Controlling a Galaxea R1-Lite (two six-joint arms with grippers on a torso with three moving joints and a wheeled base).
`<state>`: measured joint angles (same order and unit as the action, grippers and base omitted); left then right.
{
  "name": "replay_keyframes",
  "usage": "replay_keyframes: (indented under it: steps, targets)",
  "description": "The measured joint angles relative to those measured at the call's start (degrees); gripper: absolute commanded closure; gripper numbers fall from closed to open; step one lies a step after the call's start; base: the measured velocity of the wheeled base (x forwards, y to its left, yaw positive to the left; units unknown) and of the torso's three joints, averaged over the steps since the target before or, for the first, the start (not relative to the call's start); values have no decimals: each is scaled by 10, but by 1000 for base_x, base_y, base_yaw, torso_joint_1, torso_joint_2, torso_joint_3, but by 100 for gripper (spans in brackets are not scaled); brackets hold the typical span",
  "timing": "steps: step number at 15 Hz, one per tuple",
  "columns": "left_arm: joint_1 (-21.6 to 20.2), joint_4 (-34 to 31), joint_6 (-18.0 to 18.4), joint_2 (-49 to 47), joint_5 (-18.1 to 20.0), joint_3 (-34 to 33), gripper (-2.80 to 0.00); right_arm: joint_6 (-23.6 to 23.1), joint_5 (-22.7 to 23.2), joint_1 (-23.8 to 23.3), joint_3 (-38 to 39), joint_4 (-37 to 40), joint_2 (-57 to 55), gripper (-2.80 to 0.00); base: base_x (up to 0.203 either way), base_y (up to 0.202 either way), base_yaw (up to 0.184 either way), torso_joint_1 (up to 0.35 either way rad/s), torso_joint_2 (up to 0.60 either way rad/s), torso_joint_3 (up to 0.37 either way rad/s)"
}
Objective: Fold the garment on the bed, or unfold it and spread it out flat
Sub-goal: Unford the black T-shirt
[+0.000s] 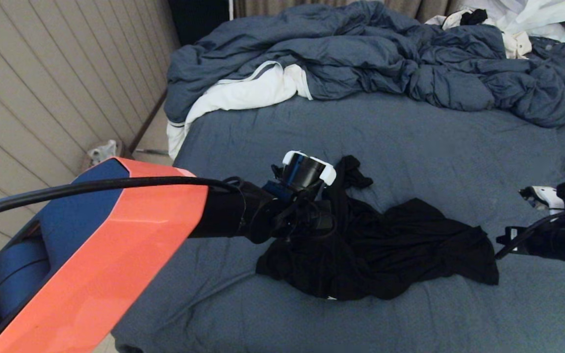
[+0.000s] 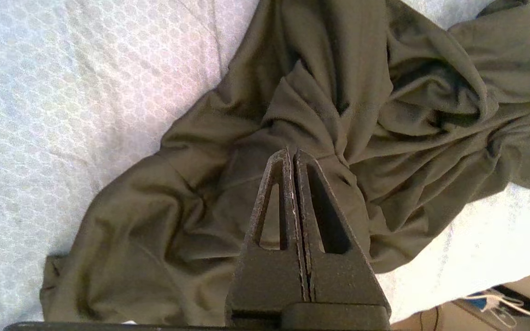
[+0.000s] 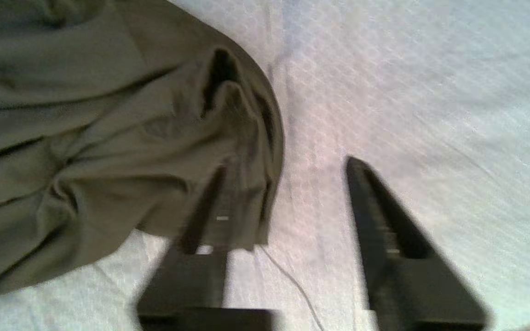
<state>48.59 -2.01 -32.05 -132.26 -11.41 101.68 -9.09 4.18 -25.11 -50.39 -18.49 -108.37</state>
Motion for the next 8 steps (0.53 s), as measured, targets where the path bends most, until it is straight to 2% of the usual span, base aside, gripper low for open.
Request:
replay_keyframes:
  steps: [4, 8]
  targets:
    - [0, 0, 0, -4, 0, 3, 0, 15, 0, 4, -12, -24, -45, -280, 0, 0, 0, 0, 0, 0]
    - [0, -5, 0, -6, 0, 11, 0, 67, 0, 20, -8, -73, -61, -280, 0, 0, 0, 0, 0, 0]
